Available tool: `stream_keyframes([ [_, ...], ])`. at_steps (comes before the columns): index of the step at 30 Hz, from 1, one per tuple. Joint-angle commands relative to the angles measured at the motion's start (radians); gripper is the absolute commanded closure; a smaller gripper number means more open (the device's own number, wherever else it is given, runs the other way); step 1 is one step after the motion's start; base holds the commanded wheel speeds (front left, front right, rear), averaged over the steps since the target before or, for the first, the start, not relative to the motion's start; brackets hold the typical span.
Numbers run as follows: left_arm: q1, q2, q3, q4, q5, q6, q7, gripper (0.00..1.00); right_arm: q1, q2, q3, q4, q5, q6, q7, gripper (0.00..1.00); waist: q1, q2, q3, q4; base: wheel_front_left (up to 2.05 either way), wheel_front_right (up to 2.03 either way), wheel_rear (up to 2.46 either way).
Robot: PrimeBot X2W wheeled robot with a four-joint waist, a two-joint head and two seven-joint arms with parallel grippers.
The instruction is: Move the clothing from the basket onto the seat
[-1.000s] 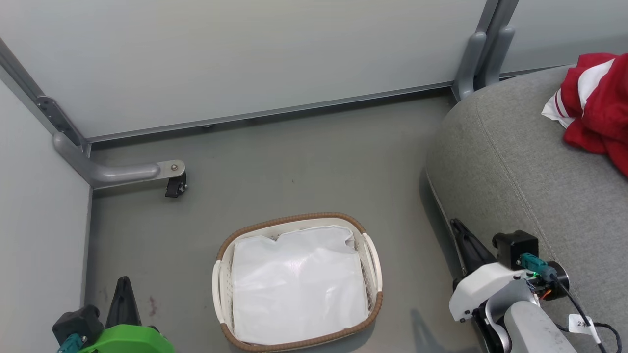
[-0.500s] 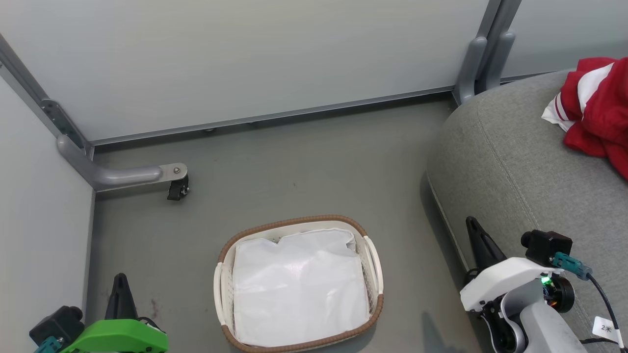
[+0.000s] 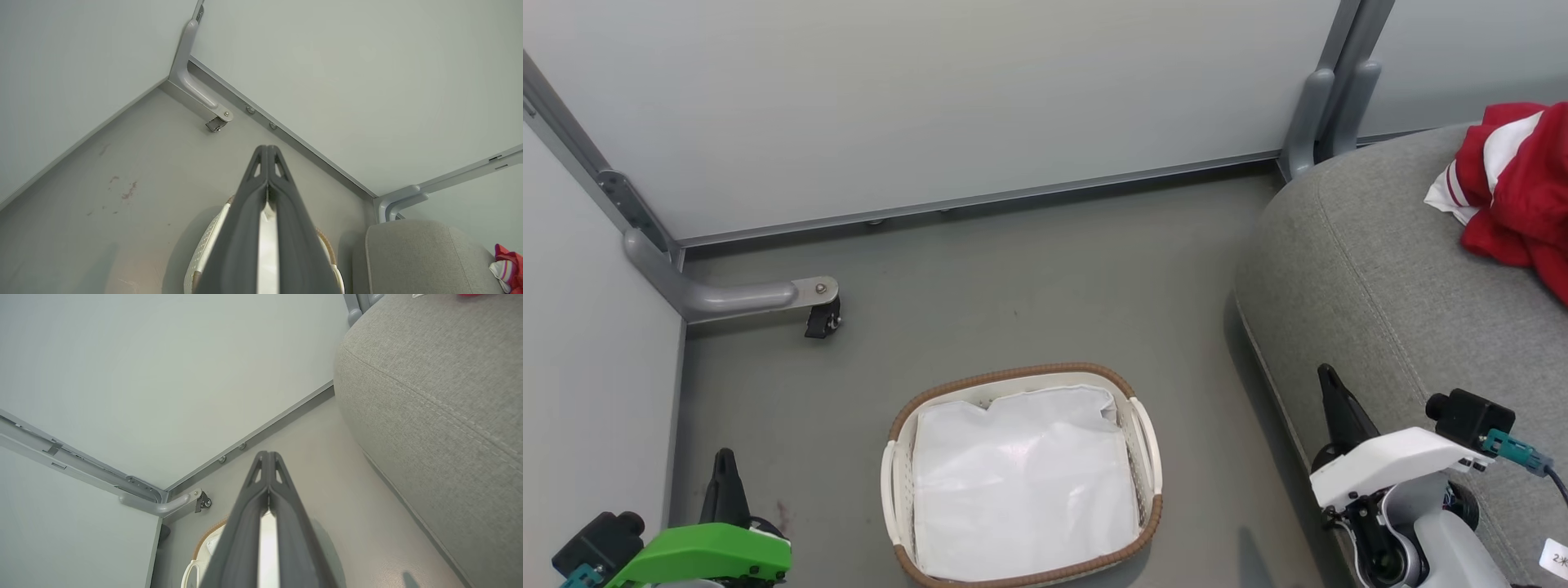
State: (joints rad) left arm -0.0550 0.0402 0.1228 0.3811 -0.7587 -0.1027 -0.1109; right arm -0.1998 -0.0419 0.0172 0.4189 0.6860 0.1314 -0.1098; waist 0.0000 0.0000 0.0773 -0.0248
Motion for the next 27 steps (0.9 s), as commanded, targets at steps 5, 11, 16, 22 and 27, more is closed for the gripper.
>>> stream_keyframes([
  [5, -0.029, 0.008, -0.001, -0.027, -0.09, -0.005, 0.021, 1.0, 0.004, -0.006, -0.016, -0.032, 0.095, 0.0, 0.022, 1.0, 0.0, 0.0, -0.004, 0.002, 0.0, 0.0, 0.0],
  [11, -0.033, 0.009, -0.002, -0.038, -0.164, -0.008, 0.041, 1.0, 0.013, -0.006, -0.028, -0.046, 0.176, 0.0, 0.042, 1.0, 0.0, 0.0, -0.009, 0.003, 0.0, 0.0, 0.0],
  [16, -0.035, 0.009, -0.002, -0.047, -0.224, -0.01, 0.057, 1.0, 0.019, -0.007, -0.037, -0.058, 0.241, 0.0, 0.058, 1.0, 0.0, 0.0, -0.013, 0.005, 0.0, 0.0, 0.0],
  [22, -0.037, 0.01, -0.003, -0.057, -0.291, -0.012, 0.075, 1.0, 0.028, -0.007, -0.047, -0.071, 0.314, -0.001, 0.076, 1.0, 0.0, 0.0, -0.018, 0.006, 0.0, 0.0, 0.0],
  [27, -0.04, 0.01, -0.004, -0.065, -0.343, -0.013, 0.089, 1.0, 0.035, -0.007, -0.055, -0.081, 0.37, -0.001, 0.09, 1.0, 0.0, 0.0, -0.022, 0.007, 0.0, 0.0, 0.0],
])
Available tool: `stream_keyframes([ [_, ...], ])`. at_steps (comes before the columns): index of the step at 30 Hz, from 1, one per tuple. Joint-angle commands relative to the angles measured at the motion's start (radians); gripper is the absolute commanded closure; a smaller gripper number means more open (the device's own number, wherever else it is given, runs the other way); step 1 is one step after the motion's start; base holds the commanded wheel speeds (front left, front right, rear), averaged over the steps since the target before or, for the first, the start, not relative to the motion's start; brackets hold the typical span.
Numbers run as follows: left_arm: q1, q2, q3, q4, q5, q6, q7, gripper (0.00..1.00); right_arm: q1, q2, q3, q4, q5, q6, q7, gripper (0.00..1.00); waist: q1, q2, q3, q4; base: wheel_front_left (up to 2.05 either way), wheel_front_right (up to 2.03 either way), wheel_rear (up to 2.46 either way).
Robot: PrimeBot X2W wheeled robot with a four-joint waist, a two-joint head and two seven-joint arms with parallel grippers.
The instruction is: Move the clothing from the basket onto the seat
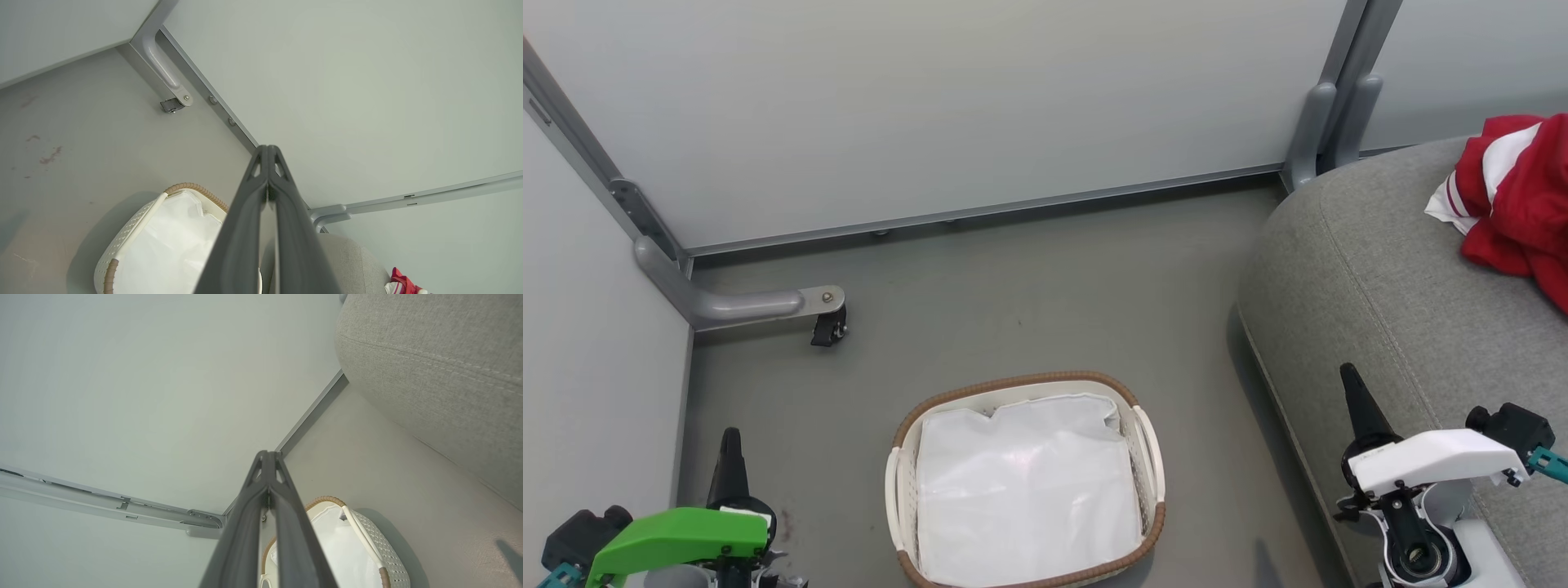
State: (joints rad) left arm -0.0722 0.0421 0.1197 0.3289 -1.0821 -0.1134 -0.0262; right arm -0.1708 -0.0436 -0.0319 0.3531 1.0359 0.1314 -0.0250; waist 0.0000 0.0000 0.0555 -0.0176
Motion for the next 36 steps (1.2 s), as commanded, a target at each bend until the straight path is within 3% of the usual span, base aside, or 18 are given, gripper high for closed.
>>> stream_keyframes([
  [1, -0.023, 0.008, -0.001, -0.014, -0.031, -0.003, 0.007, 1.0, 0.007, -0.006, -0.008, -0.017, 0.033, -0.001, 0.008, 1.0, 0.0, 0.0, -0.001, 0.001, 0.0, 0.0, 0.0],
  [36, -0.036, 0.01, -0.004, -0.059, -0.341, -0.013, 0.091, 1.0, 0.044, -0.008, -0.055, -0.076, 0.37, -0.001, 0.091, 1.0, 0.0, 0.0, -0.029, 0.01, 0.0, 0.0, 0.0],
])
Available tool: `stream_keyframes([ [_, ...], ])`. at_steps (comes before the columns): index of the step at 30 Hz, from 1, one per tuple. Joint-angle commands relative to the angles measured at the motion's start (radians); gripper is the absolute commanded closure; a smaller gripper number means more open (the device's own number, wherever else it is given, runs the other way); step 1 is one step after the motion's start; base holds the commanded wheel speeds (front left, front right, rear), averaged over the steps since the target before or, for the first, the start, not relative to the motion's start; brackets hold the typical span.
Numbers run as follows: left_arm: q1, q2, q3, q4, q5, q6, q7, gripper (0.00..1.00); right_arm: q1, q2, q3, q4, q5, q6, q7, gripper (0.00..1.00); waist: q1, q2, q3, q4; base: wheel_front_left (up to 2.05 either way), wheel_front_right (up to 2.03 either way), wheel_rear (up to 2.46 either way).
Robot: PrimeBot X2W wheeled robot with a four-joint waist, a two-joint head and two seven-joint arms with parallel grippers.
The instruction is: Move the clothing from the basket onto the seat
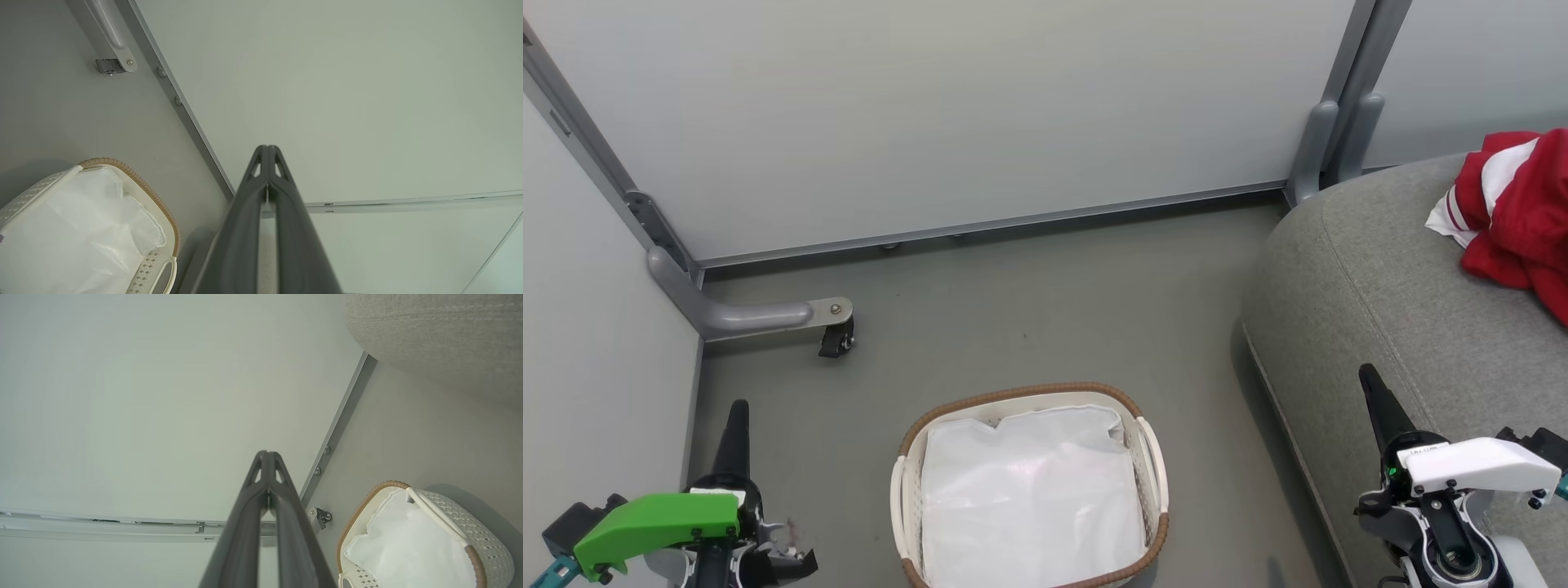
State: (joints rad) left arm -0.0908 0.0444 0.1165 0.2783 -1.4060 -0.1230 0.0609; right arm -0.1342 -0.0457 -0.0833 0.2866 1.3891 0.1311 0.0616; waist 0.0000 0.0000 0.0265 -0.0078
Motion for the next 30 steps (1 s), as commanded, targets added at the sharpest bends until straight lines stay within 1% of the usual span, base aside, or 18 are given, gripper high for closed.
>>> stream_keyframes([
  [1, -0.016, 0.008, 0.0, -0.009, -0.023, -0.004, 0.007, 1.0, 0.008, -0.006, -0.005, -0.011, 0.024, 0.0, 0.006, 1.0, 0.0, 0.0, -0.001, 0.0, 0.0, 0.0, 0.0],
  [27, -0.025, 0.009, -0.002, -0.035, -0.205, -0.01, 0.054, 1.0, 0.031, -0.007, -0.033, -0.044, 0.219, 0.0, 0.055, 1.0, 0.0, 0.0, -0.022, 0.007, 0.0, 0.0, 0.0],
  [30, -0.025, 0.009, -0.002, -0.036, -0.209, -0.011, 0.057, 1.0, 0.032, -0.007, -0.034, -0.046, 0.225, 0.0, 0.055, 1.0, 0.0, 0.0, -0.023, 0.008, 0.0, 0.0, 0.0],
])
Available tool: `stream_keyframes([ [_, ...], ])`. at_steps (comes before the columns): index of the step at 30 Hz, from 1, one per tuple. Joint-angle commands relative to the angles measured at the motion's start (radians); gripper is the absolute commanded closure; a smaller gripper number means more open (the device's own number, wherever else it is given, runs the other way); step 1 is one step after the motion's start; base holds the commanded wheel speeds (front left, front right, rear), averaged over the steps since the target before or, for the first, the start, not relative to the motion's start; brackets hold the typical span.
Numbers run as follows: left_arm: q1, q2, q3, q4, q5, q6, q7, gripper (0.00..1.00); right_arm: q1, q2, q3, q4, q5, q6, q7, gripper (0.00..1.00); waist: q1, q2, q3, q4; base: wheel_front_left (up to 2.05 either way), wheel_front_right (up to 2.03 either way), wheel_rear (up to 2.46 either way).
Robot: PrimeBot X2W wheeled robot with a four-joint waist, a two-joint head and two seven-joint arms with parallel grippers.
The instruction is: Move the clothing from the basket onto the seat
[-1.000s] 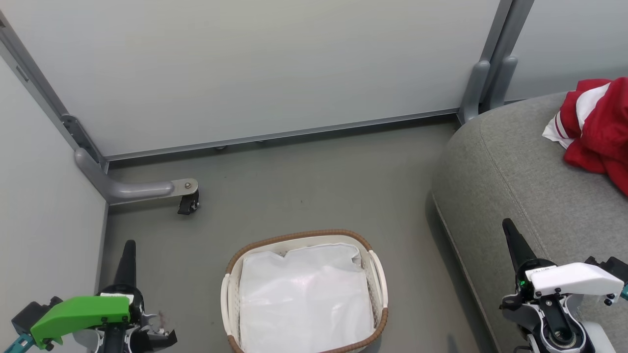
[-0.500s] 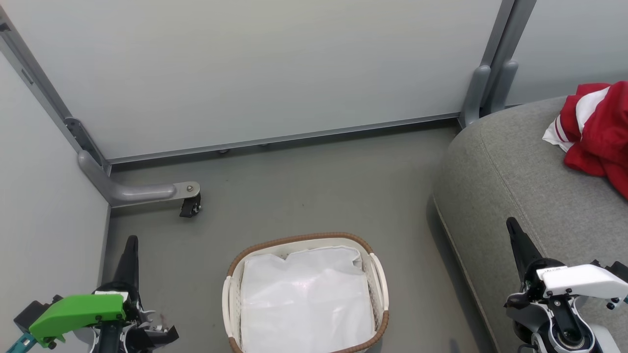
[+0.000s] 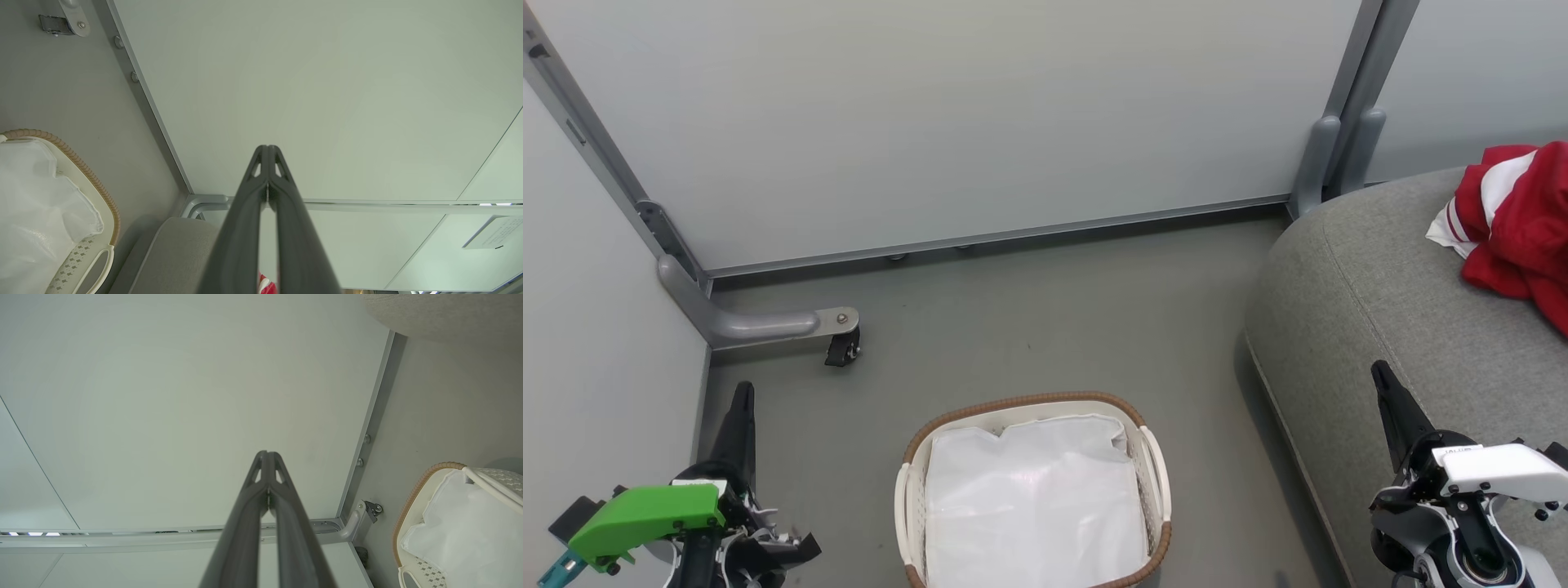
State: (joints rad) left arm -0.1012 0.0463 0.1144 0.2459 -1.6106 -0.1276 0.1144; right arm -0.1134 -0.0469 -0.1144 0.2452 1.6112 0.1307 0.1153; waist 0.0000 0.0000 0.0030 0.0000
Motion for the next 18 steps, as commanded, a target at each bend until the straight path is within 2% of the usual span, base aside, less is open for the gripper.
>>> stream_keyframes([
  [1, -0.013, 0.007, 0.0, -0.003, -0.004, -0.006, 0.004, 1.0, 0.012, -0.006, -0.002, -0.004, 0.003, 0.0, 0.002, 1.0, 0.0, 0.0, 0.0, 0.0, 0.0, 0.0, 0.0],
  [18, -0.013, 0.007, 0.0, -0.003, -0.004, -0.006, 0.004, 1.0, 0.011, -0.006, -0.002, -0.004, 0.003, 0.0, 0.001, 1.0, 0.0, 0.0, 0.0, 0.0, 0.0, 0.0, 0.0],
])
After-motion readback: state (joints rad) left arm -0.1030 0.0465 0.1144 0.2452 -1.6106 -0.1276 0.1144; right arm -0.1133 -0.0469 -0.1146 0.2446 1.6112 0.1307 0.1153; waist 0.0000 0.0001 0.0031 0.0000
